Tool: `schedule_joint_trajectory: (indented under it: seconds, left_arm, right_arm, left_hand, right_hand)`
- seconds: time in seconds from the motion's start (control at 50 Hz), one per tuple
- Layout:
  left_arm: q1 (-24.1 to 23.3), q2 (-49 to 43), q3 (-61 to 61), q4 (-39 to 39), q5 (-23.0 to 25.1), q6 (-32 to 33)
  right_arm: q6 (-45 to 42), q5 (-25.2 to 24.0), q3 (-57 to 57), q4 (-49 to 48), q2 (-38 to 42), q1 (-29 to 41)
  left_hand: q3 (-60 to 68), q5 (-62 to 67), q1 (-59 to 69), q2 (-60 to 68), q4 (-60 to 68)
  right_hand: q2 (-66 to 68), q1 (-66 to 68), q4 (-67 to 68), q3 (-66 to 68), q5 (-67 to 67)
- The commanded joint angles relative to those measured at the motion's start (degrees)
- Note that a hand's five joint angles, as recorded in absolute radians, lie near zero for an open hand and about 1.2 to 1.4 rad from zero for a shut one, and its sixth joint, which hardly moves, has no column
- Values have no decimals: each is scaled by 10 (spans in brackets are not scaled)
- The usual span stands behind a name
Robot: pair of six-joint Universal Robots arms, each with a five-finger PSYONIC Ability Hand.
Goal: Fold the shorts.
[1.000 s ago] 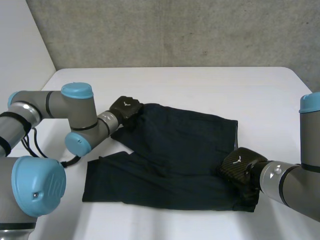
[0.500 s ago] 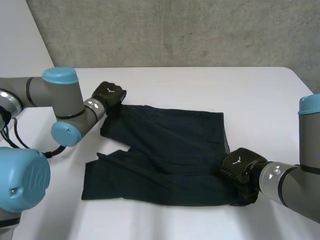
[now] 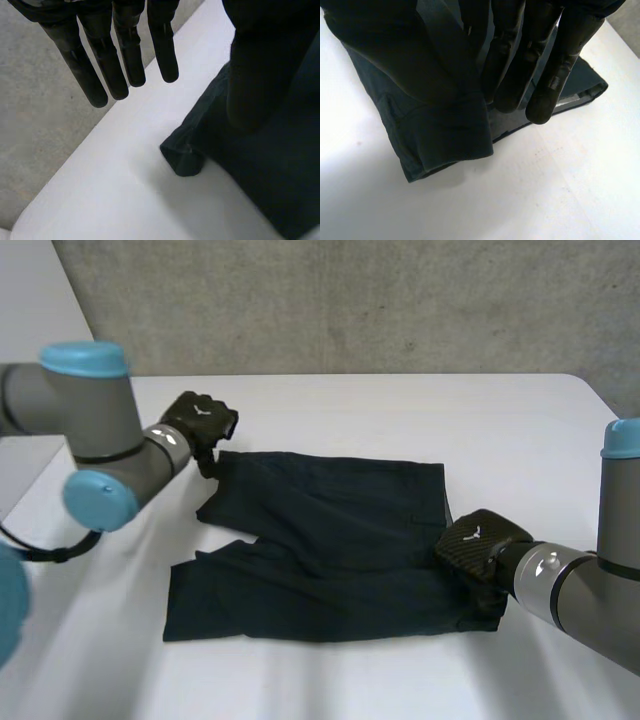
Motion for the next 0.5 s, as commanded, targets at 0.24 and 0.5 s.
schedule_joint_trajectory:
  seconds: [0.24,0.5]
  left_arm:
    - [-2,174,-351,-28,115,-81]
    - [5,143,-342,-15,75,-77]
  right_arm:
    - [3,-3,2,-1,-14,-6]
    - [1,-2,5,-2,-39,-6]
  left_hand:
    - [68,79,66,75,76]
    - [471,481,469,477,478]
  right_hand:
    - [129,243,117,108,130]
    - [129,243,117,108,130]
